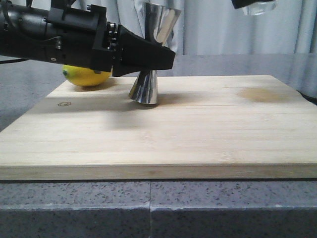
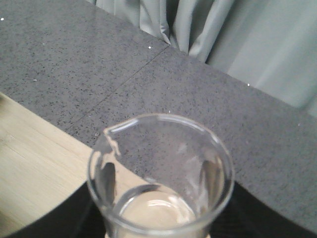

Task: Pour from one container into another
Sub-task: 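Lower the beaker back onto the board and open the right gripper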

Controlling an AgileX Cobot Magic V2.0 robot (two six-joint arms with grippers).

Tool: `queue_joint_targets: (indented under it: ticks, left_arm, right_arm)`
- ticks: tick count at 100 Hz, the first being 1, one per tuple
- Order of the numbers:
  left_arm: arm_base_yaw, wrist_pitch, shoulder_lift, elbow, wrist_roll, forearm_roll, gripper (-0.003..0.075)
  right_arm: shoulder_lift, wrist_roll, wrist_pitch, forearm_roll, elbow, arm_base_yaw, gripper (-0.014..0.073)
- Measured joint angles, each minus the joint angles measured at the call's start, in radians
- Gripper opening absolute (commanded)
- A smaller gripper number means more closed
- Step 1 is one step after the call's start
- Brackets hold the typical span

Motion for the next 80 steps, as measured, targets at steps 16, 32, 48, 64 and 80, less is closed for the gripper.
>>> queue_joint_targets:
  ticks: [16,32,48,64,80]
  left_arm:
    - [0.000,0.000,0.000,0.000,0.000,0.000,-0.0002]
    - [0.000,0.000,0.000,0.000,0.000,0.000,-0.0002]
    - [0.000,0.000,0.000,0.000,0.000,0.000,-0.0002]
    - [0.000,0.000,0.000,0.000,0.000,0.000,-0.0002]
    - [0.000,0.002,0.000,0.000,0.000,0.000,-0.0002]
  right_arm:
    - [0.000,0.026,-0.169,0.092,0.135,-0.004,0.0247]
    - [0.000,0.075,-0.325,0.139,0.257,-0.004,0.0247]
    - [0.015,0.138,-0.464,0.146,0.342,-0.004,0.0247]
    - [0.070,0.160,-0.535,0.146,0.360,-0.004,0.0247]
    - [0.136,0.173,-0.596,0.146,0.360,-0.004,0.0247]
